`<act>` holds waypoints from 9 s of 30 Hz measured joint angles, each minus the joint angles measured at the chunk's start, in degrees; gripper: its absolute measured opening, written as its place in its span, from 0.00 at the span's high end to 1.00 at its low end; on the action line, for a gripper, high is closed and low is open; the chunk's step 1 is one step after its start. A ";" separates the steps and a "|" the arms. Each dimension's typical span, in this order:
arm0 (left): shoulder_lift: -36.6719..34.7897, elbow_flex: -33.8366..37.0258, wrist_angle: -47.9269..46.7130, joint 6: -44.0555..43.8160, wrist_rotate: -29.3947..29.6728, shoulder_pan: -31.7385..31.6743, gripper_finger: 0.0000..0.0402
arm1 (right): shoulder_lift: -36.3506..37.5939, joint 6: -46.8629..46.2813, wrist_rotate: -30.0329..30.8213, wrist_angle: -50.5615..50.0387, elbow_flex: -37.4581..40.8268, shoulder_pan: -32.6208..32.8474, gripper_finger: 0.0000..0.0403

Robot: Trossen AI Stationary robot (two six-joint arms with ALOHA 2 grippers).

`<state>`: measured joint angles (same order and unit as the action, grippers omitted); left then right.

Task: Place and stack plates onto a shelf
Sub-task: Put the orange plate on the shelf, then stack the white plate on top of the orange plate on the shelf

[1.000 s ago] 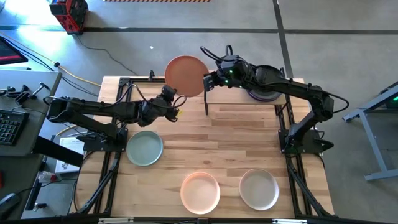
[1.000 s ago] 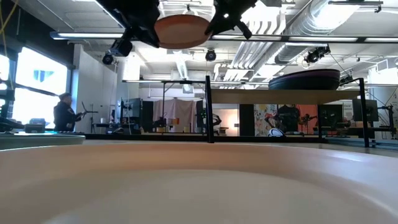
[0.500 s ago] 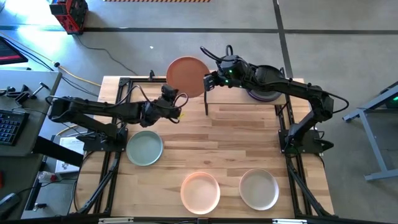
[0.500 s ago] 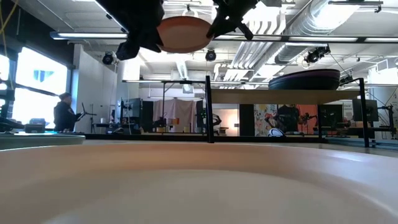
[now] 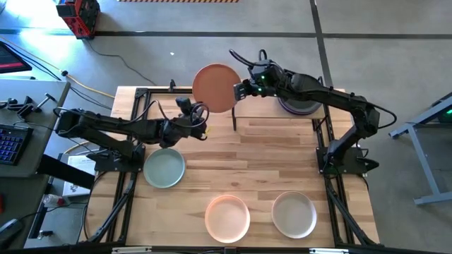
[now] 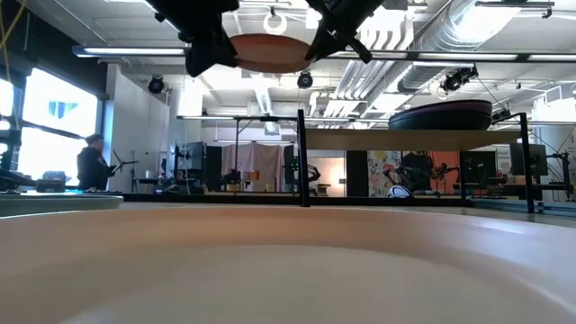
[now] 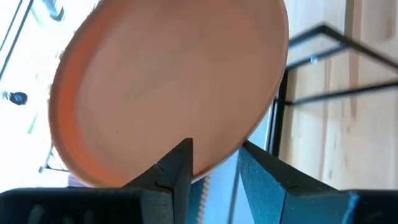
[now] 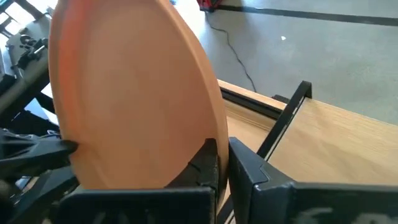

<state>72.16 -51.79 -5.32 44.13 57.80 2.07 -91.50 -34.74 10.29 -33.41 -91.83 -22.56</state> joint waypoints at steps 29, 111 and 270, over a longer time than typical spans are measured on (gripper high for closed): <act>-0.09 0.07 0.86 -24.56 5.93 1.06 0.72 | 2.03 9.80 -10.39 -16.37 0.00 -18.54 1.00; -0.02 0.07 -2.54 -29.04 5.46 -3.49 0.72 | 4.15 19.53 -30.48 -49.56 13.43 20.19 0.84; -0.07 0.04 -2.82 -32.23 -2.19 -7.63 0.72 | 1.97 27.06 -11.94 -33.90 -8.95 -13.24 1.00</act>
<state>72.10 -51.75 -8.14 11.91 55.61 -5.56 -89.54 -7.68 -1.65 -67.30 -100.78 -35.80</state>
